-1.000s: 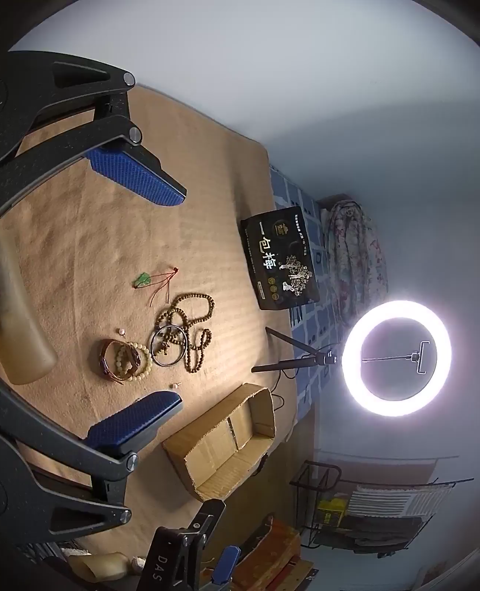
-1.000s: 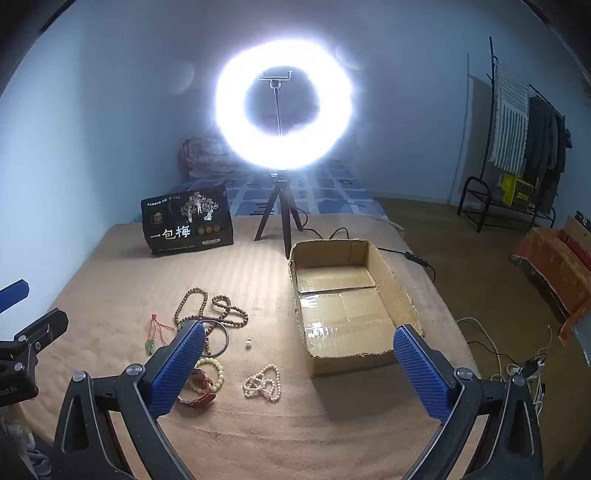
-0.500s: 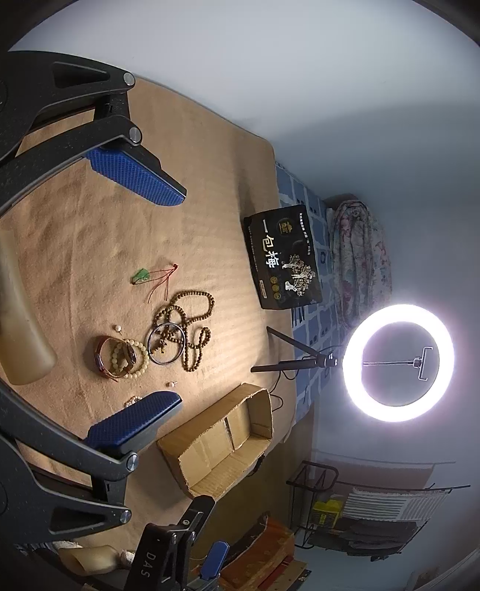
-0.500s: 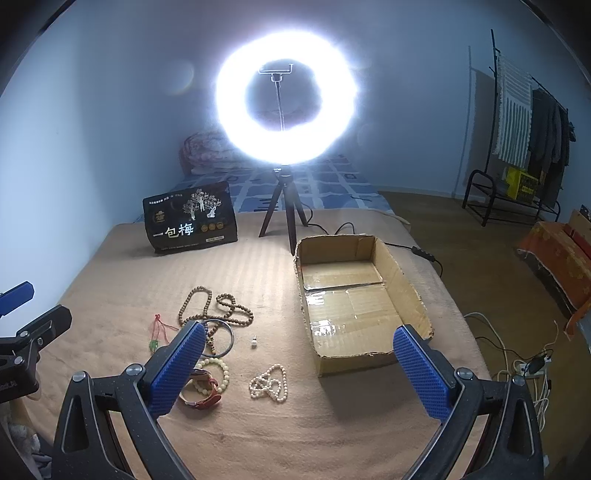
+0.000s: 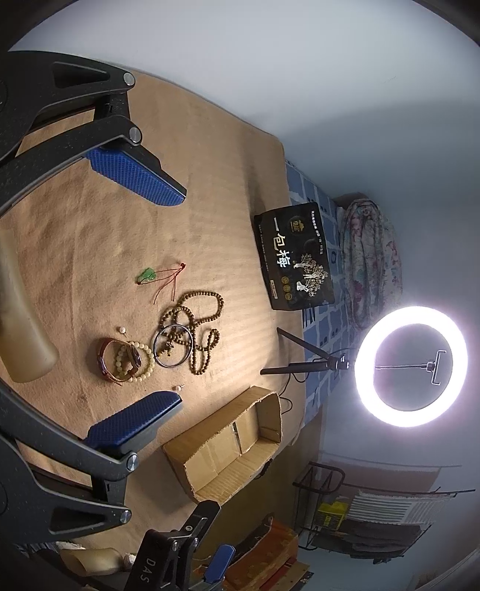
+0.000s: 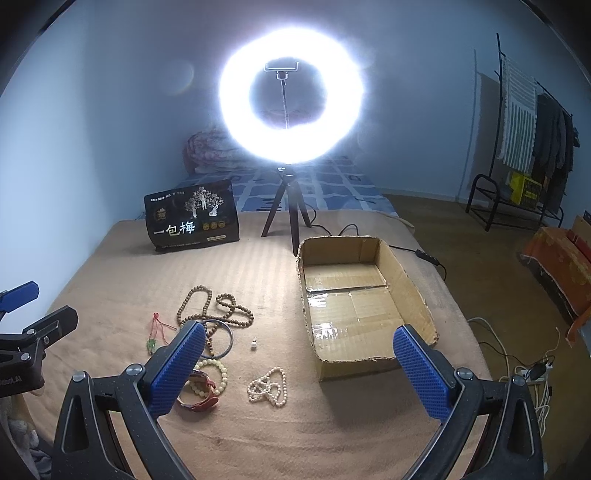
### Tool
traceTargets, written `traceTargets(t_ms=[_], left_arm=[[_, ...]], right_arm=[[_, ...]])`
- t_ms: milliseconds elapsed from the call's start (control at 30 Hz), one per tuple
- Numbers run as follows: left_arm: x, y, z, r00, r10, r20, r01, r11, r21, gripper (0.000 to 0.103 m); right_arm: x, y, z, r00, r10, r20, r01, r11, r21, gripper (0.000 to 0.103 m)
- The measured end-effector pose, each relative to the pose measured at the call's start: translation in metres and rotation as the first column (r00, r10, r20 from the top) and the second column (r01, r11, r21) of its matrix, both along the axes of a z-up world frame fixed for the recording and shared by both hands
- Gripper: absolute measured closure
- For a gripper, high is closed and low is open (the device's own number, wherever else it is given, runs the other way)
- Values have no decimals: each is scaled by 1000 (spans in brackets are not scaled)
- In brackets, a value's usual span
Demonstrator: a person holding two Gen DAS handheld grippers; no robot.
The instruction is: Organize jewelry
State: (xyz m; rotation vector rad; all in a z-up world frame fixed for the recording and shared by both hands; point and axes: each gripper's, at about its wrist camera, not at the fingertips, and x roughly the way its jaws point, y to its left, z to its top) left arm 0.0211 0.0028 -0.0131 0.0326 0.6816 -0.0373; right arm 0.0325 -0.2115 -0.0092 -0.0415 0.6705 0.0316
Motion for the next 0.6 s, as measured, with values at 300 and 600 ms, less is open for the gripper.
traceTargets(t_ms=[300, 600], left_arm=[[2, 8, -1, 1000, 14, -11, -14, 1000, -8, 1], [4, 9, -2, 1000, 16, -9, -16, 1000, -4, 1]], right_arm=[[5, -6, 1, 1000, -4, 6, 4, 999, 51, 0], [5, -2, -3, 1000, 6, 4, -6, 999, 31, 0]])
